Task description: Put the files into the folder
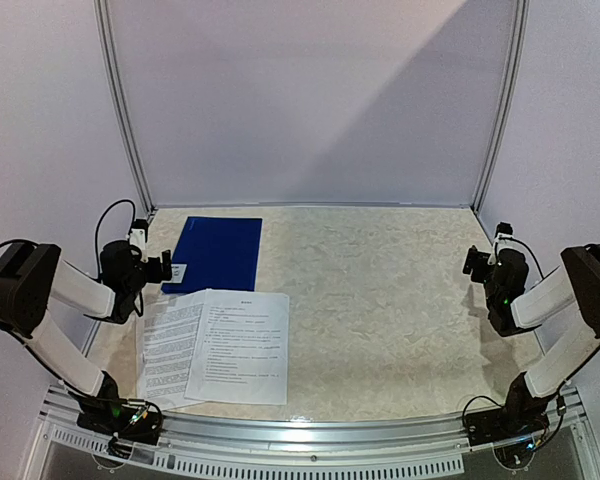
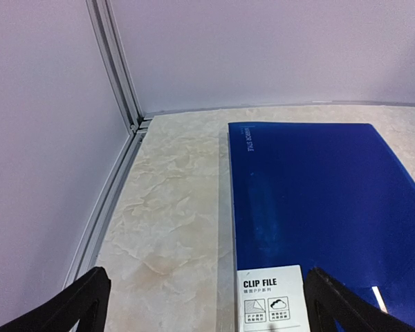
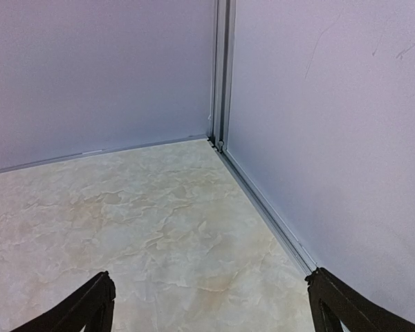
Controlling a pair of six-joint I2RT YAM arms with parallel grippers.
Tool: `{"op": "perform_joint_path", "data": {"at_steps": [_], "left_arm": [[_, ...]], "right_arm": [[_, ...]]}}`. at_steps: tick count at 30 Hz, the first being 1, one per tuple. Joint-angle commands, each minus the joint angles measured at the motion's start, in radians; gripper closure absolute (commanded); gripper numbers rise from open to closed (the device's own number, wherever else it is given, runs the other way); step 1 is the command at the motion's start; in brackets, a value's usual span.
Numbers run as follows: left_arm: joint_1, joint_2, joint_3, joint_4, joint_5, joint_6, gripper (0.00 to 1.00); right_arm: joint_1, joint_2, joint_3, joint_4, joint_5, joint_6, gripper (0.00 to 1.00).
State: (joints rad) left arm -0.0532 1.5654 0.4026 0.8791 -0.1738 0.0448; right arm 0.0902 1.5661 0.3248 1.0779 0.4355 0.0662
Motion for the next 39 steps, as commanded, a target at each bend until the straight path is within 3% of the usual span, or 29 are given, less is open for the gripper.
{"op": "perform_joint_path", "data": {"at_steps": [1, 4, 8, 10, 12, 16, 20, 22, 24, 26, 29, 35, 39], "left_arm": [[0.003, -0.008, 0.005, 0.011, -0.009, -0.001, 0.0], [0.004, -0.007, 0.007, 0.008, -0.006, 0.001, 0.01], [0.014, -0.02, 0.019, -0.031, 0.005, -0.01, 0.0], [0.024, -0.054, 0.071, -0.119, 0.019, -0.015, 0.0], [0.063, -0.106, 0.202, -0.373, 0.125, -0.032, 0.01], [0.088, -0.128, 0.473, -0.853, 0.21, 0.199, 0.01], [0.075, -0.157, 0.637, -1.327, 0.317, 0.542, 0.0], [0.026, -0.169, 0.672, -1.477, 0.269, 0.695, 0.01], [-0.041, -0.175, 0.657, -1.531, 0.154, 0.848, 0.0], [-0.088, -0.174, 0.625, -1.549, 0.08, 1.006, 0.11], [-0.097, -0.174, 0.587, -1.56, 0.107, 1.224, 0.25], [-0.093, -0.126, 0.44, -1.296, 0.219, 1.535, 0.24], [-0.083, -0.004, 0.478, -1.321, 0.282, 1.575, 0.25]], "right_arm": [[-0.005, -0.003, 0.002, 0.01, 0.013, 0.001, 0.01], [-0.004, -0.031, -0.006, -0.017, 0.017, 0.013, 0.01], [-0.002, -0.065, -0.066, 0.079, 0.006, -0.011, 0.01], [-0.001, -0.135, -0.06, -0.037, 0.01, -0.012, 0.01], [-0.001, -0.277, -0.021, -0.218, -0.002, -0.003, 0.01], [-0.002, -0.497, 0.127, -0.607, -0.165, 0.115, 0.01], [-0.001, -0.528, 0.274, -0.852, -0.466, 0.174, 0.1], [0.007, -0.516, 0.328, -0.931, -0.564, 0.211, 0.1], [0.045, -0.507, 0.372, -0.989, -0.592, 0.228, 0.09], [0.096, -0.508, 0.395, -1.005, -0.583, 0.226, 0.07], [0.153, -0.512, 0.409, -0.994, -0.581, 0.235, 0.06], [0.225, -0.497, 0.403, -0.971, -0.58, 0.237, 0.04], [0.251, -0.501, 0.401, -0.963, -0.589, 0.236, 0.01]]}}
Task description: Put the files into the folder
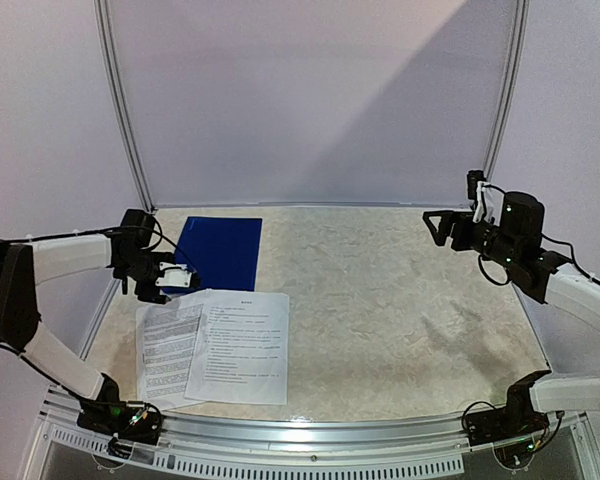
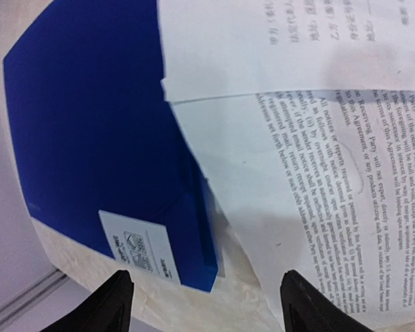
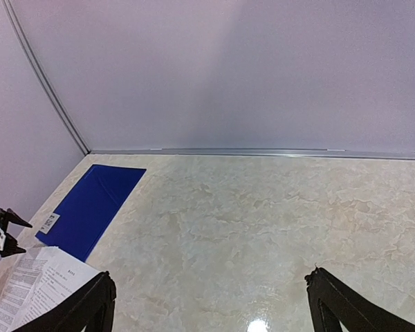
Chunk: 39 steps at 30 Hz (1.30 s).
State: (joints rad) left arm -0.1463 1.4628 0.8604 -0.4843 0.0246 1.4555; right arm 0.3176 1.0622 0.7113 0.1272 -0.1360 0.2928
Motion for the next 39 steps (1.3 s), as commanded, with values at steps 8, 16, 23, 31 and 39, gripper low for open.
{"op": "perform_joint_path", "data": {"at_steps": [8, 16, 23, 31, 39], "left_arm": [[0.01, 0.194, -0.028, 0.231, 0.05, 0.116, 0.32], [0.02, 0.218, -0.025, 0.277, 0.034, 0.112, 0.41], [0.025, 0.233, -0.03, 0.412, 0.026, 0.072, 0.47], [0.02, 0.232, -0.109, 0.645, 0.039, 0.043, 0.56], [0.01, 0.318, -0.209, 1.032, -0.018, 0.128, 0.59]], "right_arm": [[0.03, -0.035, -0.009, 0.012, -0.005, 0.008, 0.01], [0.031, -0.012, -0.009, 0.051, -0.014, 0.01, 0.01], [0.031, 0.033, 0.005, 0.077, -0.035, 0.016, 0.01], [0.038, 0.076, 0.01, 0.101, -0.063, 0.019, 0.01], [0.043, 0.096, 0.028, 0.118, -0.079, 0.024, 0.01]]}}
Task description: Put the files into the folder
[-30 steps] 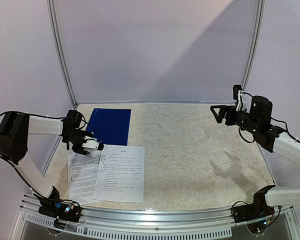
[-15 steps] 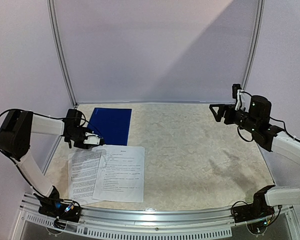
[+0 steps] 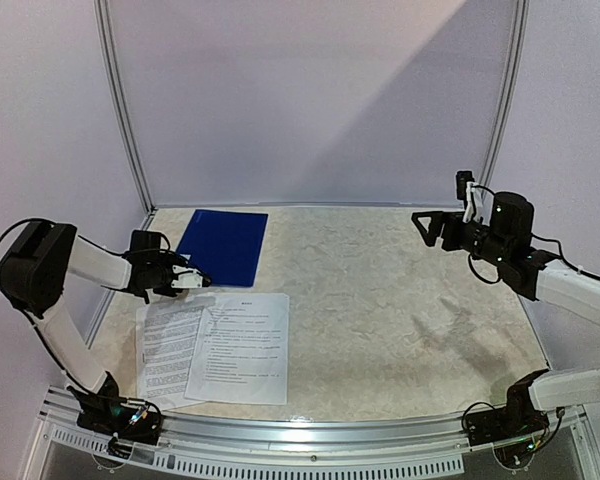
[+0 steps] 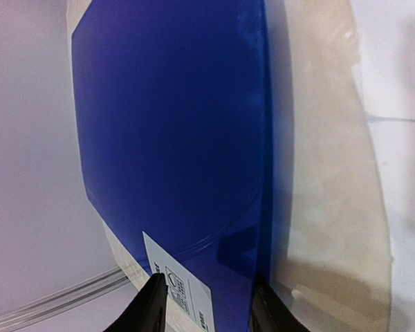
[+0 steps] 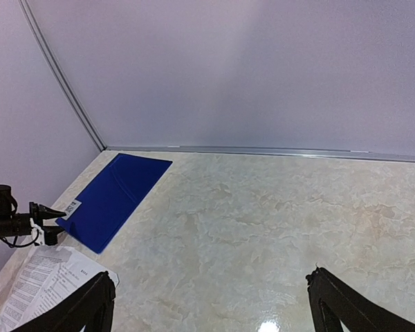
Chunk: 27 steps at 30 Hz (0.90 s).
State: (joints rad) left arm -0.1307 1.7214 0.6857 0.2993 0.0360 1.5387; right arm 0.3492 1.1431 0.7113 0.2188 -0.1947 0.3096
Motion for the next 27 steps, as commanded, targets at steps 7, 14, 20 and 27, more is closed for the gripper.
{"op": "perform_joint_path", "data": {"at_steps": [7, 14, 20, 27], "left_arm": [[-0.029, 0.18, -0.068, 0.501, -0.103, 0.069, 0.66], [-0.06, 0.187, -0.02, 0.475, -0.18, -0.061, 1.0], [-0.14, 0.05, 0.096, 0.203, -0.271, -0.31, 1.0], [-0.166, -0.119, 0.346, -0.377, -0.137, -0.735, 1.0]], "right_arm": [[0.019, 0.023, 0.031, 0.034, -0.03, 0.014, 0.01], [0.026, 0.022, 0.05, -0.018, 0.022, 0.028, 0.01], [0.05, 0.094, 0.135, -0.185, 0.172, 0.181, 0.01], [0.194, 0.356, 0.335, -0.198, 0.072, 0.439, 0.02]]}}
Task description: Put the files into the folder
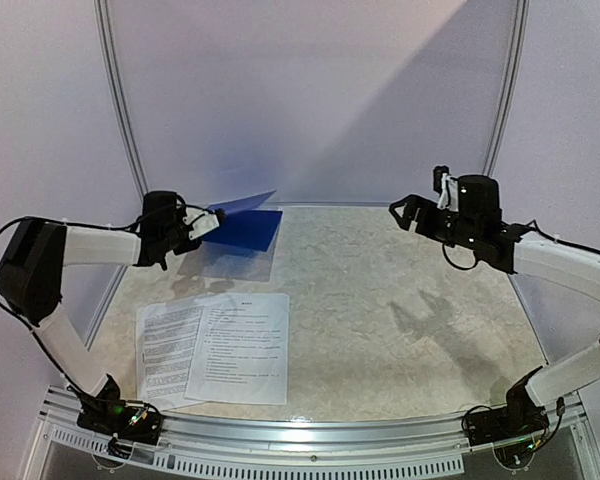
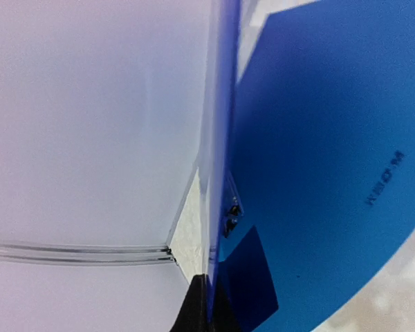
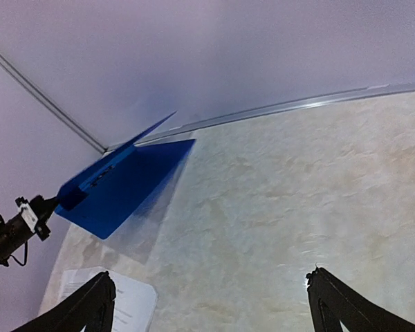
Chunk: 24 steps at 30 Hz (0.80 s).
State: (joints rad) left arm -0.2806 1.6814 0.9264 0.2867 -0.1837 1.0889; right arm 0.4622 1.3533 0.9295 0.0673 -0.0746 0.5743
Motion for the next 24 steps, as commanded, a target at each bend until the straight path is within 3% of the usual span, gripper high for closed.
{"op": "perform_joint_path", "data": {"at_steps": [1, 6, 10, 17, 24], "left_arm": [[-0.017, -0.087, 0.122, -0.403, 0.096, -0.307, 1.0], [-0.023, -0.129, 0.133, -0.484, 0.139, -0.371, 1.0], [-0.034, -0.149, 0.12, -0.489, 0.141, -0.402, 1.0], [-0.038, -0.145, 0.125, -0.466, 0.119, -0.456, 1.0], [-0.043, -0.143, 0.143, -0.477, 0.119, -0.48, 1.0]], "right_arm": [[0.097, 0.21, 0.167, -0.04, -0.088, 0.212, 0.02], [0.171, 0.576, 0.461, 0.081, -0.347, 0.448, 0.05], [0.201, 0.775, 0.652, 0.106, -0.394, 0.577, 0.05], [0.245, 0.872, 0.669, 0.061, -0.306, 0.659, 0.05], [0.261, 0.998, 0.68, 0.235, -0.339, 0.851, 0.05]]}}
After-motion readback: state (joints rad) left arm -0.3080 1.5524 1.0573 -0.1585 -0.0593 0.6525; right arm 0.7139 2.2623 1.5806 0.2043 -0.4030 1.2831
